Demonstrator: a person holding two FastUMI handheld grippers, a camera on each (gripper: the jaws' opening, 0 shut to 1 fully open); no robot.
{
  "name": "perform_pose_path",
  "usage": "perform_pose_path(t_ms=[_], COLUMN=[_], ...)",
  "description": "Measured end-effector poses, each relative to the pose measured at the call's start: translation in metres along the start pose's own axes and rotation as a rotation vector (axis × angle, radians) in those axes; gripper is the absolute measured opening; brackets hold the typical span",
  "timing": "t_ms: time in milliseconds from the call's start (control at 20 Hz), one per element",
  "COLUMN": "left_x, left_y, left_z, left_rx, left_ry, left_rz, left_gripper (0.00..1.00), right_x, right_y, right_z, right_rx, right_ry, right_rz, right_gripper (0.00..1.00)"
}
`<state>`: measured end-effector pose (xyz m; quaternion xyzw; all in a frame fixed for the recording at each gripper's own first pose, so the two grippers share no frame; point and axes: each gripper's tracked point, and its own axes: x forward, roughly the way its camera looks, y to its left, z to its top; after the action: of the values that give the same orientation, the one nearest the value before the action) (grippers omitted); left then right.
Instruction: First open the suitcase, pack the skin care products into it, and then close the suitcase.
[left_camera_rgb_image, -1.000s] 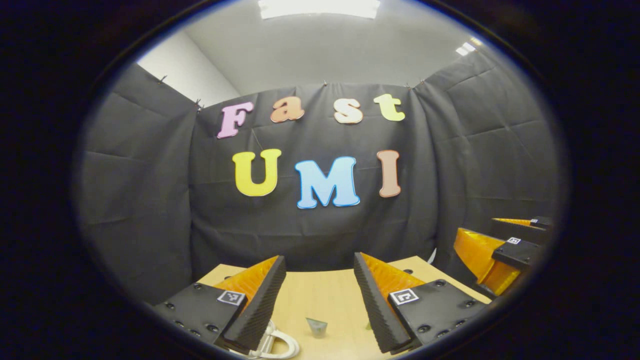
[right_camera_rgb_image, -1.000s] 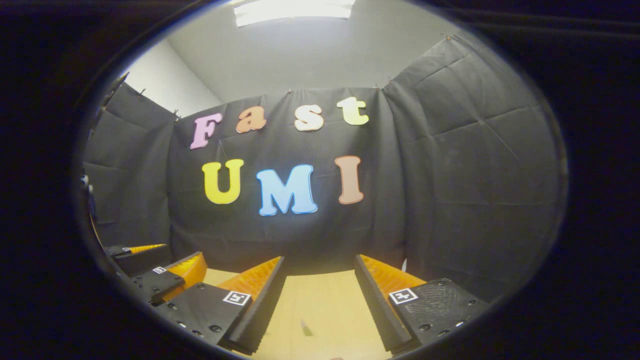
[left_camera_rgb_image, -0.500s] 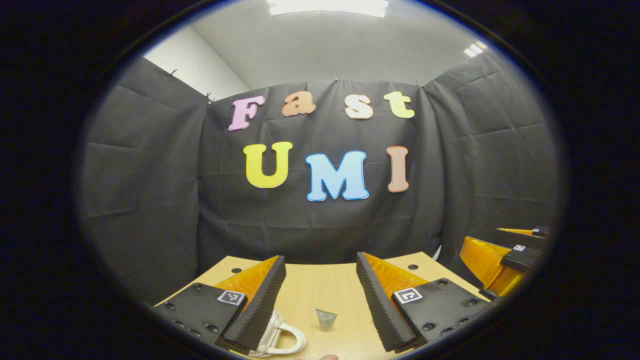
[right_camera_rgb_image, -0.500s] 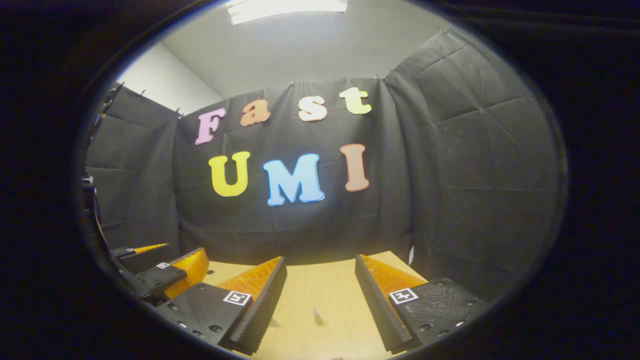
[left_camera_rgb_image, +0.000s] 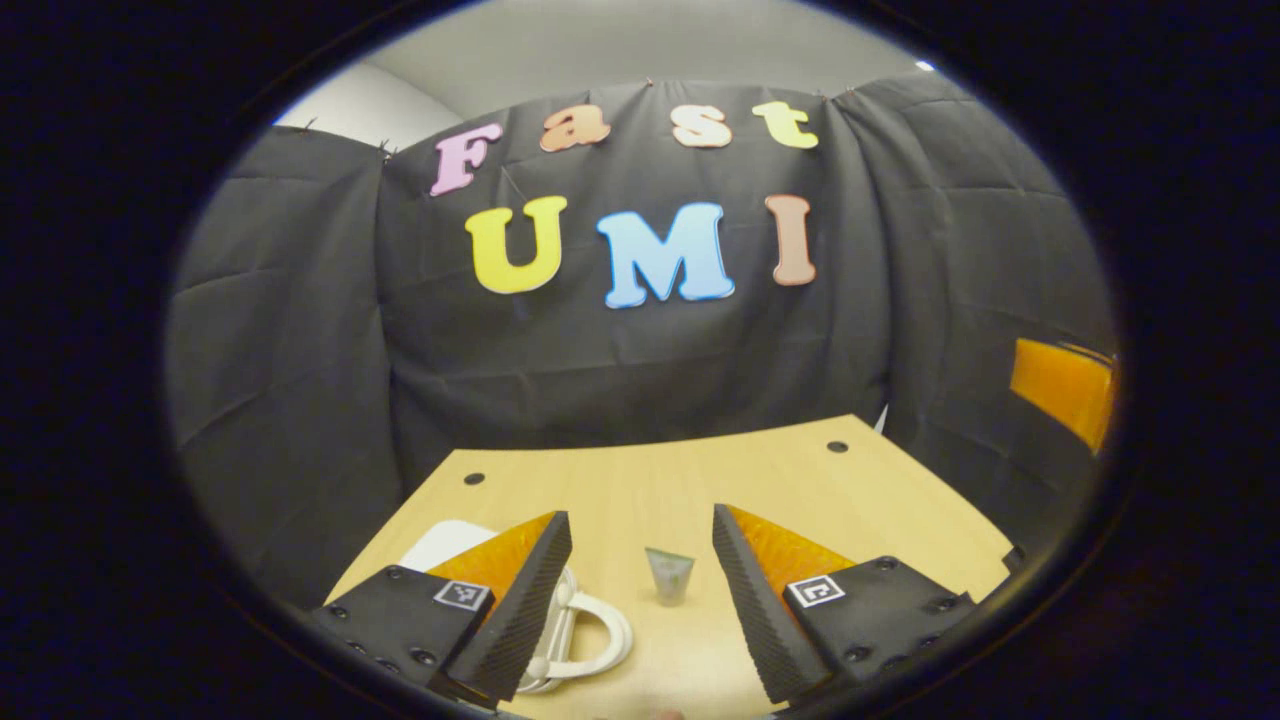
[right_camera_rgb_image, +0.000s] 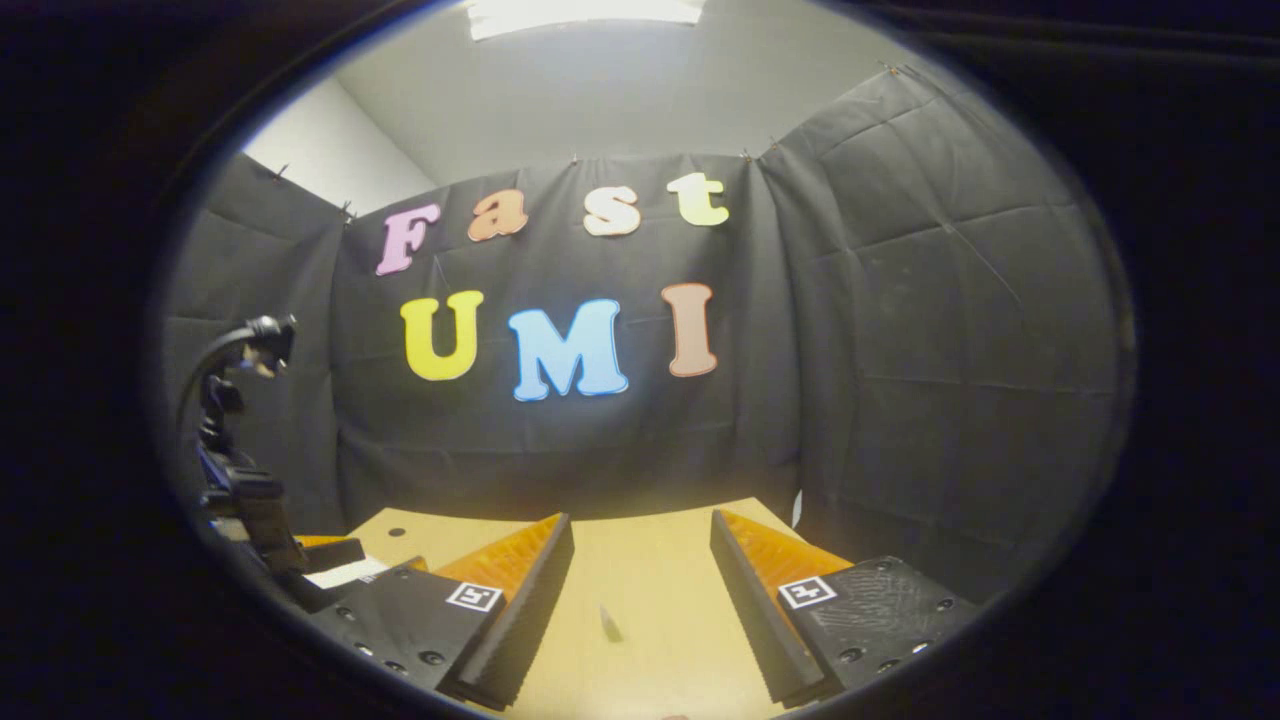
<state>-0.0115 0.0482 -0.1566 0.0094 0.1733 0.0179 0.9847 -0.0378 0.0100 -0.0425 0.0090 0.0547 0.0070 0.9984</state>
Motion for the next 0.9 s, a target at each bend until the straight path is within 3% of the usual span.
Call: perform_pose_path(t_ms=[250,450,900], left_x=[0.035,0.066,0.099], left_y=[0.029,0.028,0.024], left_z=[-0.092,-0.172,-0.239], left_rx=[-0.020,-0.042,-0.132], left_ry=[0.221,0.437,0.641], left_rz=[0.060,0.056,0.044], left_gripper=[0.92,0.93,0.93], right_x=[-0.005,-0.006,-0.006], right_y=[0.007,0.013,0.011], right_z=[-0.016,-0.023,-0.024], right_rx=[-0.036,-0.063,-0.135], right_ry=[0.064,0.115,0.134], right_rz=[0.012,0.025,-0.012], right_gripper=[0.84,0.84,0.84])
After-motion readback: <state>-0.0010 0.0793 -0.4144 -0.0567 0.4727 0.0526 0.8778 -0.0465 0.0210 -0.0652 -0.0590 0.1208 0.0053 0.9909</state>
